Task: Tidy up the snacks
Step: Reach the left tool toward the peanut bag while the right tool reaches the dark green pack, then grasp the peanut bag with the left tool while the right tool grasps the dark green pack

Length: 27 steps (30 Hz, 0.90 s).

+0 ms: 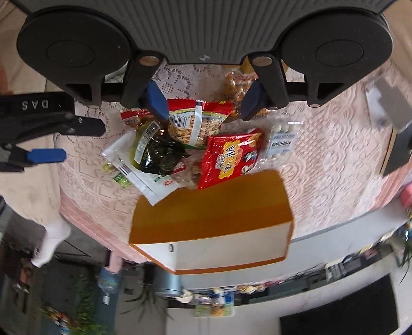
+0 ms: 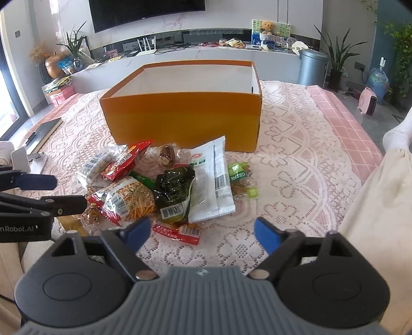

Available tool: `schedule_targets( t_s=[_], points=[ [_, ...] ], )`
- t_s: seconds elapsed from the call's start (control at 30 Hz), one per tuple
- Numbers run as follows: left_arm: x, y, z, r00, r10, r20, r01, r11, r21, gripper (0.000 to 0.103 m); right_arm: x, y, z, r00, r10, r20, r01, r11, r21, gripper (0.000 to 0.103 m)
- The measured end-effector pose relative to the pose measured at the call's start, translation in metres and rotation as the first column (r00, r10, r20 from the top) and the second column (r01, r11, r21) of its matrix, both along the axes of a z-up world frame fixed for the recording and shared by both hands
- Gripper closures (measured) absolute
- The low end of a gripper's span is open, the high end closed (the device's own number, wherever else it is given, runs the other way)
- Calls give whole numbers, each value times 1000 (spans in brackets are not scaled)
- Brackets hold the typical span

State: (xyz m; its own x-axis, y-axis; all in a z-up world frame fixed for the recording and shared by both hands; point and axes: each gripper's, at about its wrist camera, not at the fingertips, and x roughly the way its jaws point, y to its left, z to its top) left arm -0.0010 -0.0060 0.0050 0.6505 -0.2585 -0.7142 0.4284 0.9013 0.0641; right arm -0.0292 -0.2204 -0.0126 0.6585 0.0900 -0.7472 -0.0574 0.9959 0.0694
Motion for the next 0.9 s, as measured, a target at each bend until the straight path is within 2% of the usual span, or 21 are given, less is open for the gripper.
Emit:
schedule_targets(
  t_s=[0.1, 0.13, 0.2, 0.23, 0.37, 0.43, 0.57, 0.73, 0.9],
  points=[
    [7, 0, -4, 998, -51, -37, 50, 998, -30, 32, 3, 0, -3, 999, 33, 25, -33, 999, 19, 33],
    [9, 0, -5, 998, -55, -27, 54, 998, -41, 26, 5, 1, -4, 998, 46, 37, -47, 999, 23, 37],
    [13, -2, -7, 997, -73, -5, 73, 997, -31, 12, 8, 2, -4, 995, 75, 65, -78, 996, 44, 38],
    [15, -2, -8, 996, -93, -1, 93, 995, -24, 11, 10, 2, -5, 993, 89, 72, -92, 994, 51, 38],
    [27, -7, -18, 988, -142, -67, 141, 990, -17, 11, 21, 7, -8, 974, 166, 154, -165, 986, -15, 40],
    [37, -10, -26, 985, -134, -104, 132, 991, -26, 11, 30, 7, -14, 972, 188, 145, -188, 982, -10, 44],
    [51, -11, -37, 977, -136, -163, 128, 990, -60, 12, 45, 2, -26, 972, 211, 103, -217, 975, 55, 46],
    [64, -12, -47, 966, -144, -214, 136, 989, -55, 14, 63, 4, -34, 960, 259, 106, -263, 964, 26, 46],
    [76, -5, -54, 952, -134, -277, 113, 989, -90, 17, 84, 5, -44, 960, 268, 81, -274, 959, 71, 48]
  ],
)
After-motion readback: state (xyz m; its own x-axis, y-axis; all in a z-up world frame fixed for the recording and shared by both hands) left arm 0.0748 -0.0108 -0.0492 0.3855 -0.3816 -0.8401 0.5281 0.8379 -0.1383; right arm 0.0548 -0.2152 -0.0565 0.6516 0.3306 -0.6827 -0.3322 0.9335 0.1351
